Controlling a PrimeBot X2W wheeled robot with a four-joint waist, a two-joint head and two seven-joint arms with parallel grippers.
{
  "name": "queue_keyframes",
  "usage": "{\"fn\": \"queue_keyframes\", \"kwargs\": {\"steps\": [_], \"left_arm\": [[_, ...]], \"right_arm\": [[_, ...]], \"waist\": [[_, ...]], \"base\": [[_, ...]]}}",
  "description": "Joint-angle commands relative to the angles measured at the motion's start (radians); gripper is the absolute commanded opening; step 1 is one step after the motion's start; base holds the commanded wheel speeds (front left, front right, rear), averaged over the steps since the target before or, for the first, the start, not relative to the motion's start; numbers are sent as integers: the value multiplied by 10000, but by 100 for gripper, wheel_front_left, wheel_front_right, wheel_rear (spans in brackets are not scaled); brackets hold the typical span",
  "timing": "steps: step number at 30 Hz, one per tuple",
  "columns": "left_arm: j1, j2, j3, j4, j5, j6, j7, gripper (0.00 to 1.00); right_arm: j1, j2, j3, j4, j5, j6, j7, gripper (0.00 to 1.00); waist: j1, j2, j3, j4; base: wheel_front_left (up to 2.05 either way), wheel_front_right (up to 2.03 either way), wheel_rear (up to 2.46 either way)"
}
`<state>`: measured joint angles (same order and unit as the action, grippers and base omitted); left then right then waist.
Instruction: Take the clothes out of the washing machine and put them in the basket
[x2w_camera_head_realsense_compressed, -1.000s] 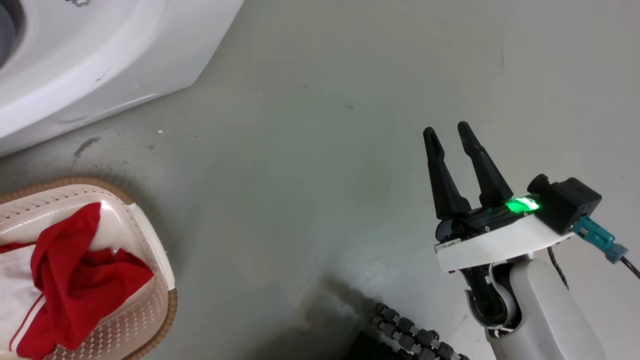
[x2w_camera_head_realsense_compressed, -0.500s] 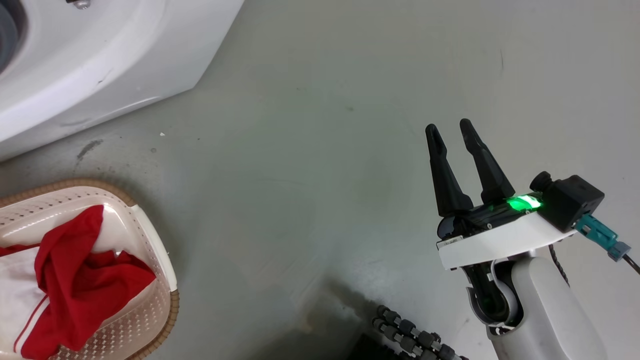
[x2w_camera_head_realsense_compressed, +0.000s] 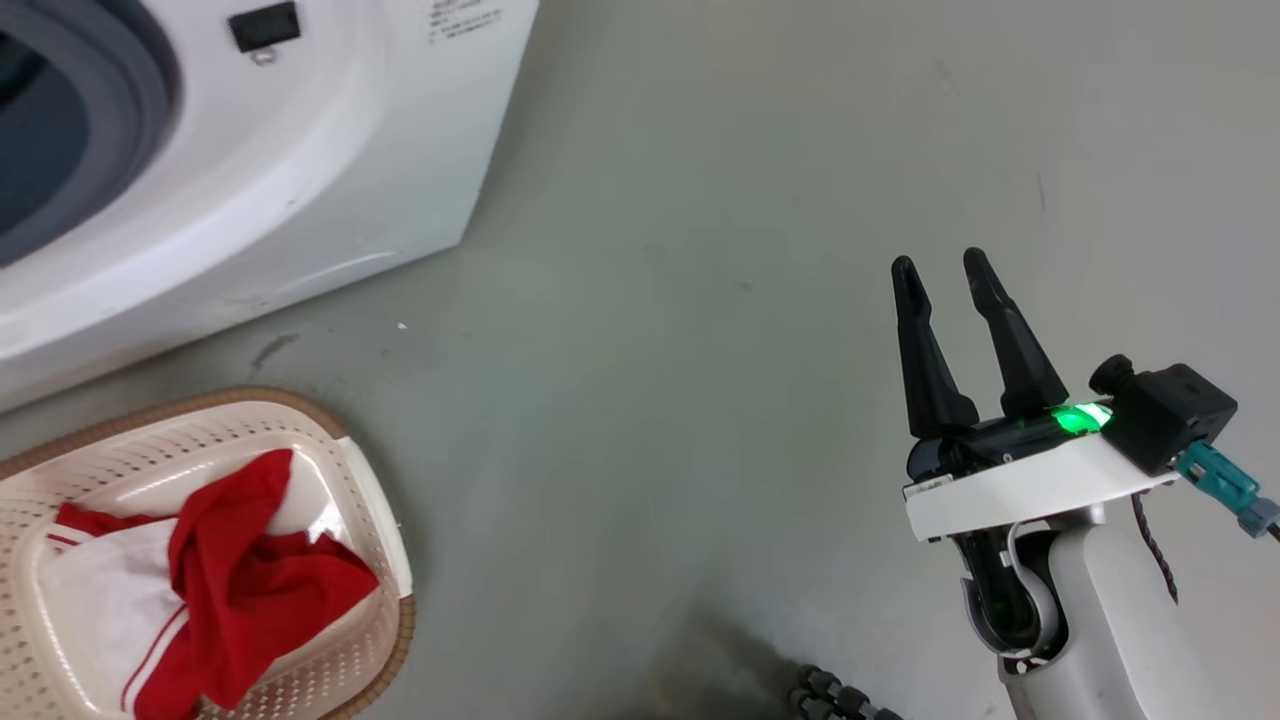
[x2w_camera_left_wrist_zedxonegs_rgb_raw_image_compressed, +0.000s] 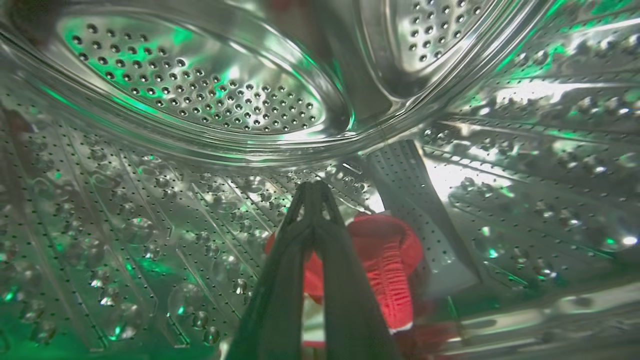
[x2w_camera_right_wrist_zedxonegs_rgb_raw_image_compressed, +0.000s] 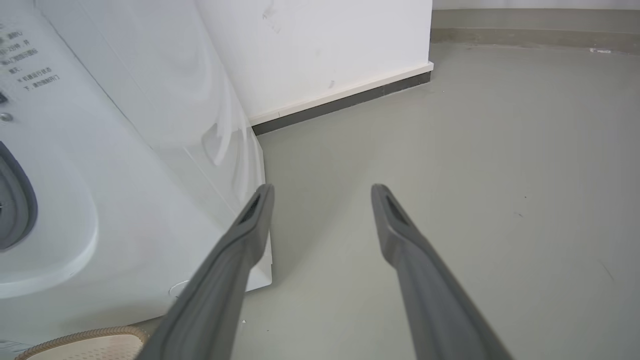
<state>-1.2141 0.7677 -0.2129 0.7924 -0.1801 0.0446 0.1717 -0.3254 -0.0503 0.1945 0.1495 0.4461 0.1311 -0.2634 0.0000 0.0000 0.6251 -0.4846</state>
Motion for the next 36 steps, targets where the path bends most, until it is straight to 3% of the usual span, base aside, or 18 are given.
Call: {"fn": "queue_keyframes", "kwargs": {"steps": [1, 11, 21, 22, 23, 24, 30, 36], "left_arm": [[178, -136, -11, 122, -62, 3, -171, 0], [1579, -1186, 138, 393, -692, 509, -1065, 0], [2243, -1173, 232, -293, -956, 701, -1193, 0], [2251, -1176, 216, -410, -967, 702, -1139, 21], [2252, -1145, 155, -544, -918, 683, -1049, 68], [2218, -1099, 126, -675, -886, 719, -931, 100], [1880, -741, -135, -1654, -646, 830, 222, 100], [1544, 49, -290, -2779, -430, 747, 2086, 100]], "right_arm": [[98, 2, -50, -16, -97, -7, -15, 100], [346, 1, -231, 37, -250, -7, -15, 100], [510, 2, -367, -14, -288, -7, -15, 100], [516, 2, -368, -26, -277, -7, -15, 100], [513, 2, -355, -42, -255, -7, -15, 100], [505, 2, -338, -67, -230, -7, -15, 100], [359, 2, -186, -103, -64, -7, -15, 100], [167, 4, 51, -92, 199, -7, -15, 100]], "waist": [[0, 0, -297, 229], [0, 0, -718, 490], [0, 0, -849, 626], [0, 0, -834, 635], [0, 0, -811, 638], [0, 0, -767, 633], [0, 0, -385, 445], [0, 0, 135, 77]], "base": [[0, 0, 0], [0, 0, 0], [0, 0, 0], [0, 0, 0], [0, 0, 0], [0, 0, 0], [0, 0, 0], [0, 0, 0]]}}
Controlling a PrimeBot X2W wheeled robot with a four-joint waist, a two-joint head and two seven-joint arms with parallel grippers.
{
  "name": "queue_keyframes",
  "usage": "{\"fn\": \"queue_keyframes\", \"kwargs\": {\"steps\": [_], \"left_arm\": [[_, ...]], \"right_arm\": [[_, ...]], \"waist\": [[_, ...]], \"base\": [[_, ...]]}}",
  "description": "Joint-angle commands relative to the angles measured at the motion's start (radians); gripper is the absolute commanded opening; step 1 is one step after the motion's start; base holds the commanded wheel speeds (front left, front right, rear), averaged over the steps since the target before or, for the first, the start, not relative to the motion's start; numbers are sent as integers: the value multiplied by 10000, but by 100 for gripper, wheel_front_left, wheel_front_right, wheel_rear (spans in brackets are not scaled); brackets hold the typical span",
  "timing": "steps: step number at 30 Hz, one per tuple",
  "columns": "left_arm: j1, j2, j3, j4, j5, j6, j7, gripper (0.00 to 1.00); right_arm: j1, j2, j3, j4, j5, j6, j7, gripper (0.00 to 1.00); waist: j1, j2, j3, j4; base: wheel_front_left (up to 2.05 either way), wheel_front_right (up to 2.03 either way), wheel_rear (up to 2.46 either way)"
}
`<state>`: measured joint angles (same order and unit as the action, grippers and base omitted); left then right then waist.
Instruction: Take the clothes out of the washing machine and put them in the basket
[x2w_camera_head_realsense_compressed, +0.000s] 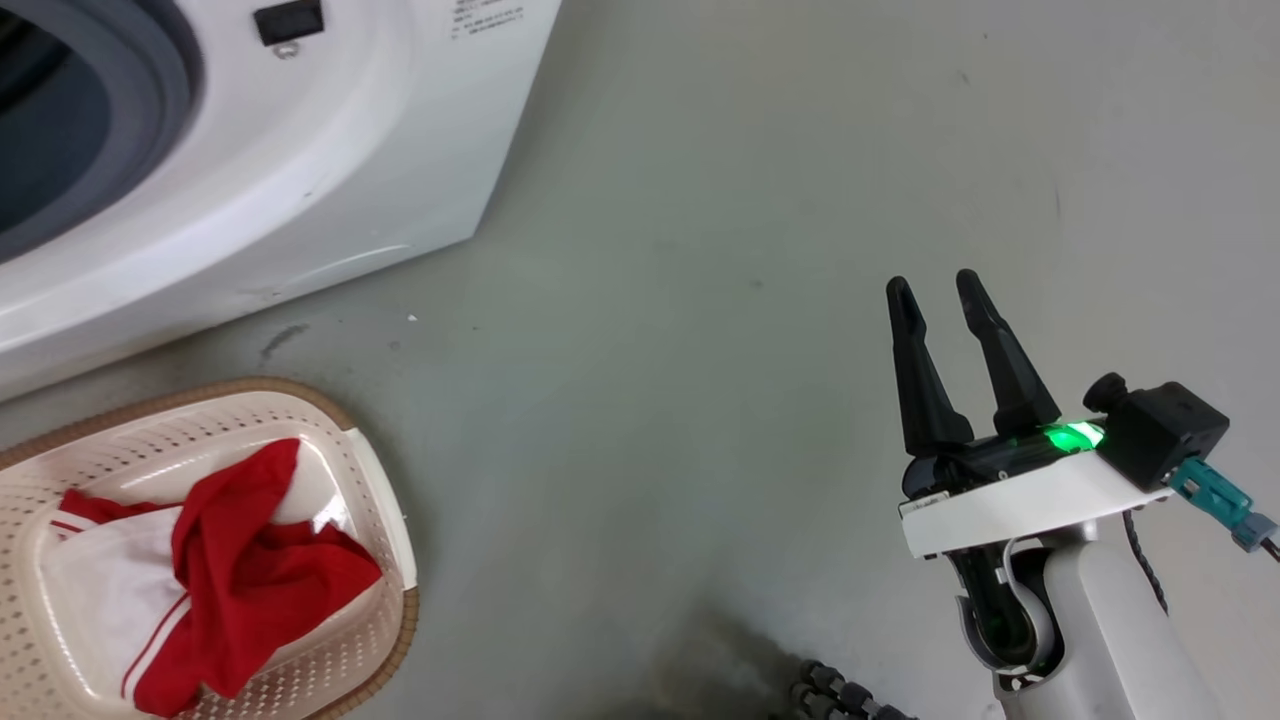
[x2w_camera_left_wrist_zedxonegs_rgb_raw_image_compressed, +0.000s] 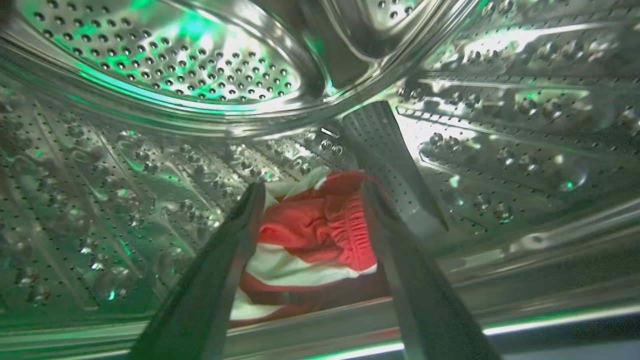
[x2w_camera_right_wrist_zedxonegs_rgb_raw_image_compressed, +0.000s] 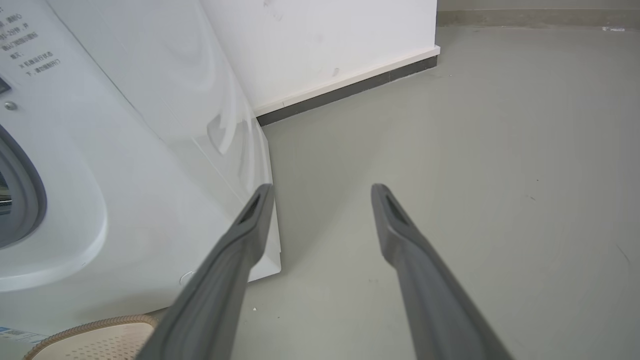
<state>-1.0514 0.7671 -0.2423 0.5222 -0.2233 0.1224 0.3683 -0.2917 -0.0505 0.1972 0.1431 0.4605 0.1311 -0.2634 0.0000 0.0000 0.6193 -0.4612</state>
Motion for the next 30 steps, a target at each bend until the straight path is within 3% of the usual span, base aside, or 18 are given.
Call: {"fn": "queue_keyframes", "kwargs": {"steps": [1, 5, 15, 21, 30], "left_arm": [[-168, 219, -28, -243, 41, -76, 510, 100], [-511, 808, -57, -871, 43, -288, 2065, 100], [-812, 1974, -55, -2527, 189, -172, 5517, 100], [-525, 2393, -65, -3065, 207, -79, 6516, 100], [-273, 2606, 74, -3001, -19, 111, 6857, 100]], "right_arm": [[-182, 6, 70, -24, 98, -7, -15, 100], [-224, 6, 215, 31, 233, -7, -15, 100], [-526, 7, 706, -80, 589, -7, -15, 100], [-467, 9, 711, -129, 665, -7, -15, 100], [-374, 7, 728, -250, 703, -7, -15, 100]], "waist": [[0, 0, 302, -214], [0, 0, 691, -432], [0, 0, 1646, -862], [0, 0, 1978, -911], [0, 0, 2247, -909]], "base": [[0, 0, 0], [0, 0, 0], [0, 0, 0], [0, 0, 0], [0, 0, 0]]}}
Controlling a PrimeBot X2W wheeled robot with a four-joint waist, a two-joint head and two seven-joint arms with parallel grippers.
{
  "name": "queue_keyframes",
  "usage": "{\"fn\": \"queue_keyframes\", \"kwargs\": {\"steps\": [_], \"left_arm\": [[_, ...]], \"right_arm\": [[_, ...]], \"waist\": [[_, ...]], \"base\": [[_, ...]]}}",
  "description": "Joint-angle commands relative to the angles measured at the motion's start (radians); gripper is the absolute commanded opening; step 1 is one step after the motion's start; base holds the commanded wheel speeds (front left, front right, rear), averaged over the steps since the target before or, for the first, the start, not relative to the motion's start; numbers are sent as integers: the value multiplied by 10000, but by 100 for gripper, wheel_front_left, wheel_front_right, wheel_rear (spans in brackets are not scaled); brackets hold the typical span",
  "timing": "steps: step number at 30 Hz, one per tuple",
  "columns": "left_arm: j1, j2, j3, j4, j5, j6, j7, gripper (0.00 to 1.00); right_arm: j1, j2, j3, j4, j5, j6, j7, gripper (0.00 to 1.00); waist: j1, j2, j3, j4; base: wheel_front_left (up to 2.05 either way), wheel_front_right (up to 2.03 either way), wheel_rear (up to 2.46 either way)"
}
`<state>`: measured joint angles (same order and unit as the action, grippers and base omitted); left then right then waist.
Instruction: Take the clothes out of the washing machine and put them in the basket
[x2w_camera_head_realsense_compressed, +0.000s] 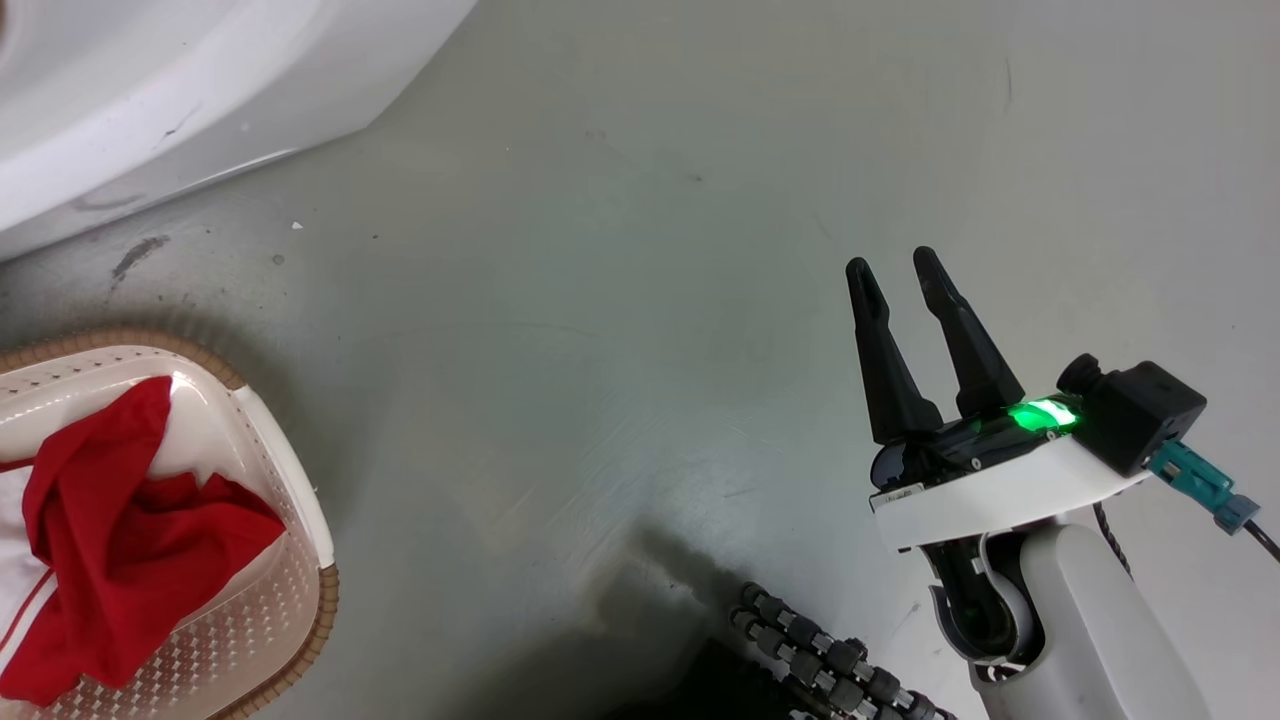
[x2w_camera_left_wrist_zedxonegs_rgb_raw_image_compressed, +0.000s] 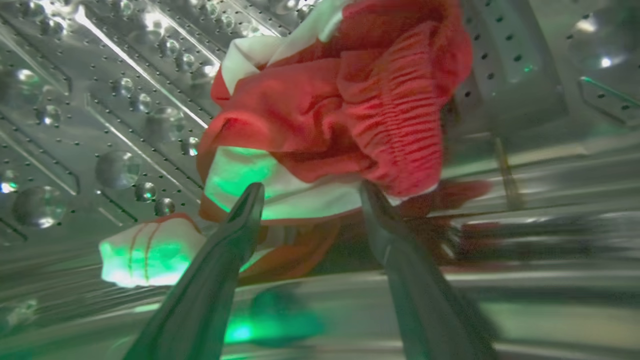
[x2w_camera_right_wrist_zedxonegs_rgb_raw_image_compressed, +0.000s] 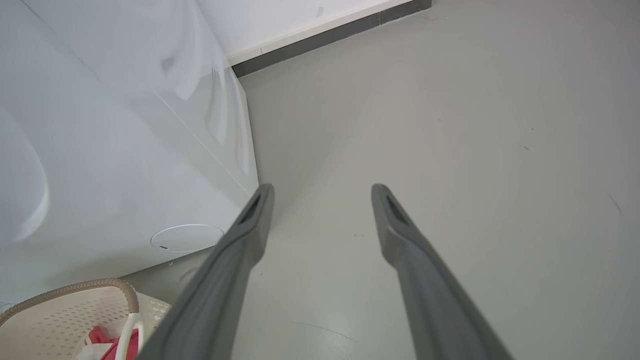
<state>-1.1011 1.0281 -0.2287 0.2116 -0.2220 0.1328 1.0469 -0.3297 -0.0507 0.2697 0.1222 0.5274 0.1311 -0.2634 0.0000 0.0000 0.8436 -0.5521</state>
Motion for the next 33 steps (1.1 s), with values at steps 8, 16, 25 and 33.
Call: {"fn": "queue_keyframes", "kwargs": {"steps": [8, 16, 25, 33], "left_arm": [[3, 31, 98, 470, 101, 192, -1130, 0], [-310, -18, 255, 1165, 232, 301, -3398, 0], [-439, -893, 170, 2289, -19, 220, -6302, 0], [334, -2026, 342, 3690, -714, 358, -8367, 0]], "right_arm": [[-66, 9, 96, 37, 56, -7, -15, 100], [-204, 8, 157, 120, 44, -7, -15, 100], [-107, 6, -192, 232, -226, -7, -15, 100], [187, 6, -611, 291, -587, -7, -15, 100]], "waist": [[0, 0, -8, -50], [0, 0, -255, -138], [0, 0, -1074, 199], [0, 0, -2123, 629]], "base": [[0, 0, 0], [0, 0, 0], [0, 0, 0], [0, 0, 0]]}}
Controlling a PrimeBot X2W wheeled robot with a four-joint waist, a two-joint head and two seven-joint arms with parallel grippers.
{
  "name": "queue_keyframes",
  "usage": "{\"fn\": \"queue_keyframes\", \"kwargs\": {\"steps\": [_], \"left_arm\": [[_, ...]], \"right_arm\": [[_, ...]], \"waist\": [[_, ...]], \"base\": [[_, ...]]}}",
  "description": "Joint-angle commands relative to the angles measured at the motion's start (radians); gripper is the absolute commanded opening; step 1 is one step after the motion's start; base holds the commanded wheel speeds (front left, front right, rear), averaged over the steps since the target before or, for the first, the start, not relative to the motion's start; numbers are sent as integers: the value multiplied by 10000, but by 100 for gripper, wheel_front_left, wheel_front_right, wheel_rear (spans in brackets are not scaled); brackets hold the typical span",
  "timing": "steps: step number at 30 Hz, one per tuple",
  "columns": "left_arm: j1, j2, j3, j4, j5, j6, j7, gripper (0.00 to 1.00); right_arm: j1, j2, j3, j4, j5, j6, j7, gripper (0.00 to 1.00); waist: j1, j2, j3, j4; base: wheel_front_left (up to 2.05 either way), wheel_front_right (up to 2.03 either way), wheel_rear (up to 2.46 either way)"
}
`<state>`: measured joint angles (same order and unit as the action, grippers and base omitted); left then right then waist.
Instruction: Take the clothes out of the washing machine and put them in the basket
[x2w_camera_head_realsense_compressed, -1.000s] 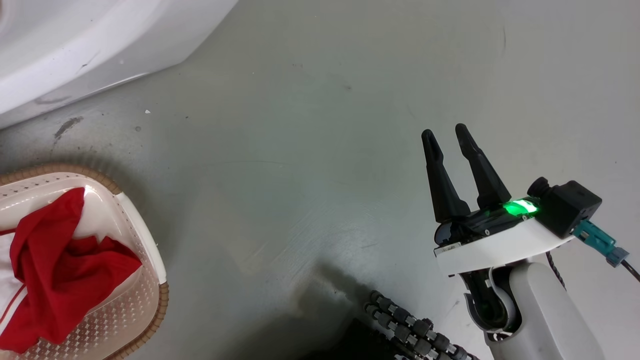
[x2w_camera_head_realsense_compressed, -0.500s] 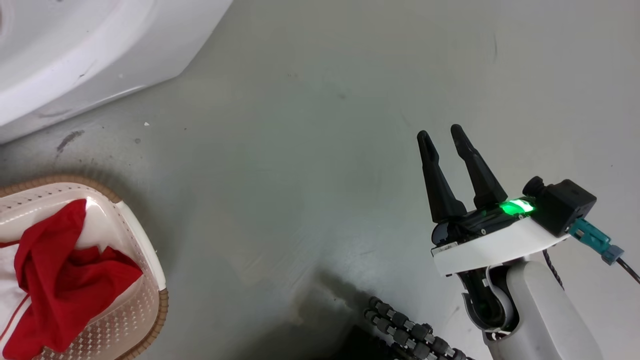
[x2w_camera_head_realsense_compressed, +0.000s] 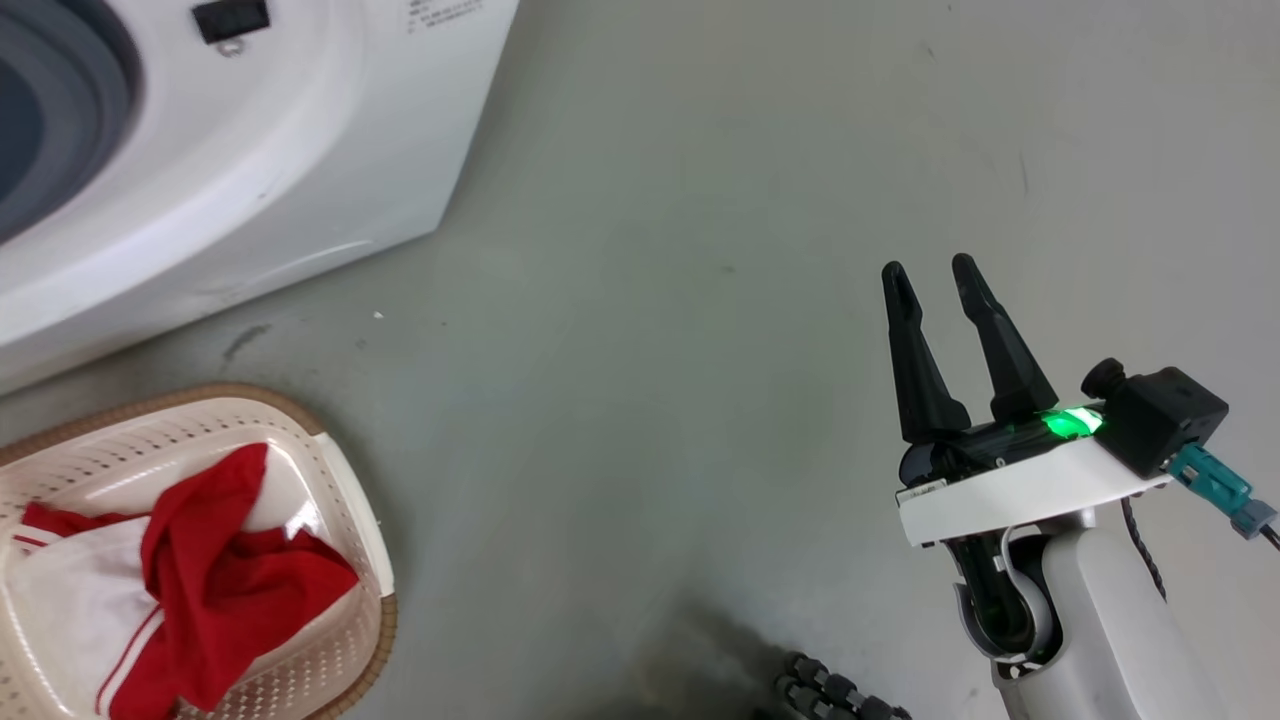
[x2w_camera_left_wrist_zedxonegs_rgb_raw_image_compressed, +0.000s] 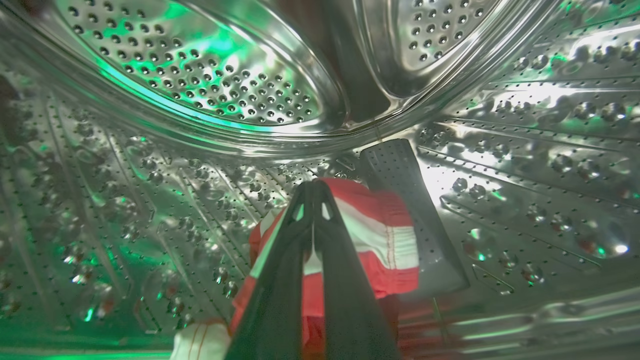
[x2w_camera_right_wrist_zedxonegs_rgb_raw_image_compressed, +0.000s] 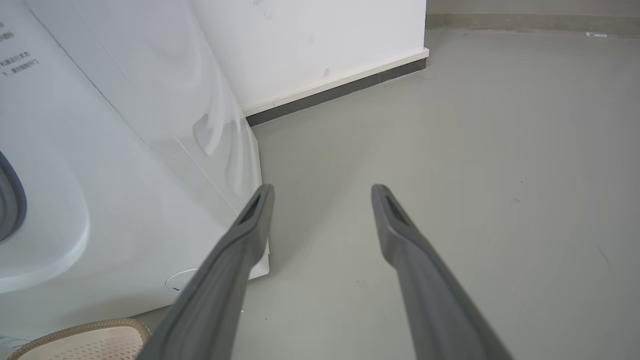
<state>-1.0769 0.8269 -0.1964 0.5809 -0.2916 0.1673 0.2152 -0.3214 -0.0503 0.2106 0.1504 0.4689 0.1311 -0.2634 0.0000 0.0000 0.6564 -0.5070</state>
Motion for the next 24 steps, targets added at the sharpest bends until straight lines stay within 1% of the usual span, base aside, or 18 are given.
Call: {"fn": "queue_keyframes", "kwargs": {"steps": [1, 2, 3, 4, 5, 6, 13, 14, 15, 16, 21, 24], "left_arm": [[232, -142, 68, 150, -136, 40, -247, 0], [232, -142, 68, 150, -136, 40, -247, 0], [393, -250, 96, 288, -210, 70, -434, 0], [689, -477, 201, 554, -419, 106, -814, 0], [689, -477, 201, 554, -419, 106, -814, 0], [990, -673, 324, 766, -611, 124, -1257, 0], [2179, -1554, 578, 1188, -1241, 40, -2723, 0], [2179, -1554, 578, 1188, -1241, 40, -2723, 0], [2485, -1811, 606, 1137, -1386, 23, -3052, 0], [2485, -1811, 606, 1137, -1386, 23, -3052, 0], [3213, -2383, 562, 804, -1626, -19, -3609, 0], [3628, -2624, 528, 429, -1736, 10, -3814, 0]], "right_arm": [[146, 1, -59, 15, -34, -7, -15, 100], [146, 1, -59, 15, -34, -7, -15, 100], [178, 1, -100, 24, -88, -7, -15, 100], [238, 1, -181, 46, -148, -7, -15, 100], [238, 1, -181, 46, -148, -7, -15, 100], [307, 1, -244, 69, -229, -7, -15, 100], [696, -1, -527, 191, -542, -7, -15, 100], [696, -1, -527, 191, -542, -7, -15, 100], [829, 1, -580, 221, -638, -7, -15, 100], [829, 1, -580, 221, -638, -7, -15, 100], [1127, -1, -721, 278, -953, -7, -15, 100], [1298, 1, -812, 315, -1112, -7, -15, 100]], "waist": [[0, 0, -351, 215], [0, 0, -351, 215], [0, 0, -438, 253], [0, 0, -609, 328], [0, 0, -609, 328], [0, 0, -793, 396], [0, 0, -1815, 796], [0, 0, -1815, 796], [0, 0, -2145, 950], [0, 0, -2145, 950], [0, 0, -2976, 1364], [0, 0, -3414, 1592]], "base": [[0, 0, 0], [0, 0, 0], [0, 0, 0], [0, 0, 0], [0, 0, 0], [0, 0, 0], [0, 0, 0], [0, 0, 0], [0, 0, 0], [0, 0, 0], [0, 0, 0], [0, 0, 0]]}}
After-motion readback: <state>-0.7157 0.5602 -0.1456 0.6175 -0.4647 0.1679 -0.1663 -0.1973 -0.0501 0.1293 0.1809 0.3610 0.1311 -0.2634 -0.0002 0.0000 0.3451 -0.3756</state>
